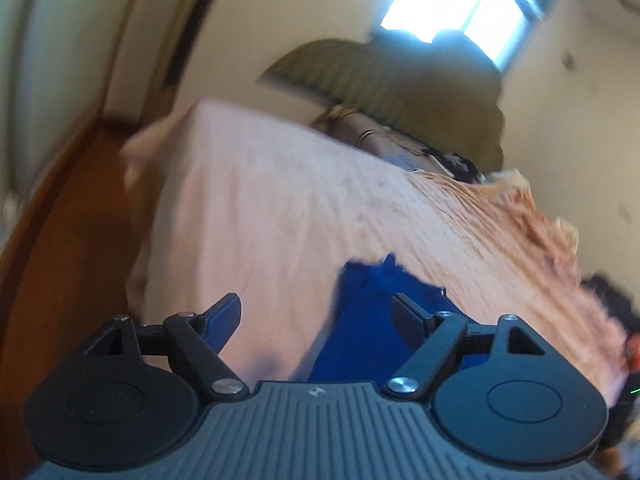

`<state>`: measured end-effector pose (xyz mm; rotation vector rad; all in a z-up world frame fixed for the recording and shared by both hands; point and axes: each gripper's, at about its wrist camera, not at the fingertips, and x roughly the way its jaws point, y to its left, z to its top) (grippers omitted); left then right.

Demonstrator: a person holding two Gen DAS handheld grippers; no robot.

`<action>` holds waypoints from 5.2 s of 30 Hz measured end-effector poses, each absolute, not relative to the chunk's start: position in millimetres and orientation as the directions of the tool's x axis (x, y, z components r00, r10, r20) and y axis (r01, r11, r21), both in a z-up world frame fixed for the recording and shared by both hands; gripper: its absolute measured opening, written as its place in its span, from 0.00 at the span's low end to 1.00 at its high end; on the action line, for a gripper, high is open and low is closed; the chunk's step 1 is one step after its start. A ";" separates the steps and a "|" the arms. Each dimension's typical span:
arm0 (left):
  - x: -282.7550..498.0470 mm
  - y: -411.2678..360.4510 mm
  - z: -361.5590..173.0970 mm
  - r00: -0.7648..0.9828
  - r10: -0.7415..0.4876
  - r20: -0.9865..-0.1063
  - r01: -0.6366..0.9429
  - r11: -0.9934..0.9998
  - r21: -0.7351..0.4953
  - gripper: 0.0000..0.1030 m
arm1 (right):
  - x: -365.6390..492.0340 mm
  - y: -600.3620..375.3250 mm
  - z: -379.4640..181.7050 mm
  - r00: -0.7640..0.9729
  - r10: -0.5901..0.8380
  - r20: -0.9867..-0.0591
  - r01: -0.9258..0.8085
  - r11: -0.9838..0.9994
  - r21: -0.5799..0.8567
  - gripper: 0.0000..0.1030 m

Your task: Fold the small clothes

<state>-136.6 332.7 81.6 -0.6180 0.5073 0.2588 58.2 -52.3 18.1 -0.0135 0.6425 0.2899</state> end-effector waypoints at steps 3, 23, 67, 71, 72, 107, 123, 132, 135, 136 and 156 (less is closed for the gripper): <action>-182.3 336.8 58.7 0.832 -0.031 -0.554 -0.386 0.684 -0.618 0.80 | 57.6 -55.3 18.6 0.762 0.275 -0.586 -0.269 0.958 0.100 0.77; -142.3 332.0 61.0 0.795 -0.201 -0.573 -0.414 0.510 -0.754 0.79 | 55.0 -66.1 18.7 0.761 0.331 -0.558 -0.268 0.944 0.194 0.79; -128.8 180.4 68.0 0.854 0.020 -0.520 -0.066 0.995 -0.071 0.18 | 93.9 229.2 77.2 0.111 0.428 -0.897 -0.638 0.722 0.266 0.79; -124.9 176.5 66.3 0.855 0.019 -0.518 -0.064 0.996 -0.068 0.18 | 86.1 259.9 66.4 0.162 0.271 -0.949 -0.714 0.696 0.077 0.62; -124.5 175.0 65.9 0.855 0.020 -0.518 -0.061 0.996 -0.062 0.18 | 83.5 265.5 63.4 0.178 0.232 -0.956 -0.734 0.679 0.028 0.54; -149.5 -39.7 52.2 0.840 -0.333 -0.427 0.492 0.800 0.343 0.52 | 92.2 -203.8 69.5 0.582 0.589 -0.560 -0.233 0.781 0.580 0.61; -114.7 -78.5 30.4 0.723 -0.360 -0.589 0.601 0.749 0.280 0.40 | 113.0 -180.9 58.2 0.563 0.490 -0.665 -0.252 0.869 0.426 0.10; -160.5 -29.9 66.7 0.761 -0.464 -0.453 0.604 0.761 0.237 0.47 | 58.3 -207.8 66.5 0.645 0.576 -0.502 -0.244 0.778 0.579 0.60; -159.6 -1.9 76.9 0.817 -0.410 -0.407 0.541 0.790 0.290 0.62 | 46.1 -205.4 81.0 0.641 0.616 -0.457 -0.279 0.742 0.609 0.60; -152.4 7.6 78.8 0.835 -0.380 -0.398 0.508 0.810 0.292 0.62 | 44.2 -199.3 83.4 0.631 0.632 -0.451 -0.300 0.734 0.609 0.60; -37.0 134.5 77.6 0.764 -0.359 -0.536 0.201 0.922 -0.330 0.76 | 40.7 -208.9 57.5 0.610 0.556 -0.564 -0.201 0.797 0.569 0.83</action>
